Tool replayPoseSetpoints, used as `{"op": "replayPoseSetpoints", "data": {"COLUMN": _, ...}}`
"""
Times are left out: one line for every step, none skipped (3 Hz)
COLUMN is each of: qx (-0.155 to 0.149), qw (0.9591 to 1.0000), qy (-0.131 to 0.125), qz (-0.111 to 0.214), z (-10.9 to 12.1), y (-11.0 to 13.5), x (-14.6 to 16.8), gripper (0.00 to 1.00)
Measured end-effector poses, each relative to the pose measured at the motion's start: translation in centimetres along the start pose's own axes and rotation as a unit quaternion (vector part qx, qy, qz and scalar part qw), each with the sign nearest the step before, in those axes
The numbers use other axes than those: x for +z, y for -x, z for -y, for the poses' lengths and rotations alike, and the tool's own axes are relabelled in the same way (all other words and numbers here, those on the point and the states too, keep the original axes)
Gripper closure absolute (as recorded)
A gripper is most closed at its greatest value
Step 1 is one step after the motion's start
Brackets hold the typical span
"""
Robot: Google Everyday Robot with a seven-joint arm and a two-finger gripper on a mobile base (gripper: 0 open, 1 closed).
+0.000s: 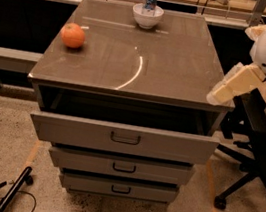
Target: Pick redbull can from white bowl and place on counter
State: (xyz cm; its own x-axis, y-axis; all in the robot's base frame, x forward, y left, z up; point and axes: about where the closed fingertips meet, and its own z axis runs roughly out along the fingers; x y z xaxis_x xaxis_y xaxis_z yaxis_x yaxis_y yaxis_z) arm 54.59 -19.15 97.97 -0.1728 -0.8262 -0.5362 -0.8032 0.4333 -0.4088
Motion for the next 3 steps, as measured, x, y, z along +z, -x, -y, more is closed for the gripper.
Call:
{"op": "replayPoseSetpoints", "data": {"qx": 0.004, "qw": 0.9956, "qy": -0.046, "qz": 0.082, "z": 2.4, "y": 3.4, "x": 2.0, "gripper": 0.00}}
{"op": "replayPoseSetpoints", "data": {"qx": 0.026, "qw": 0.9864, "qy": -0.079, "qz": 0.142, "z": 3.2, "y": 5.5, "x": 3.4, "gripper": 0.00}}
{"op": "replayPoseSetpoints", "data": {"qx": 0.065, "qw": 0.9717, "qy": -0.128, "qz": 0.188, "z": 5.0, "y": 7.7, "x": 4.4, "gripper": 0.00}}
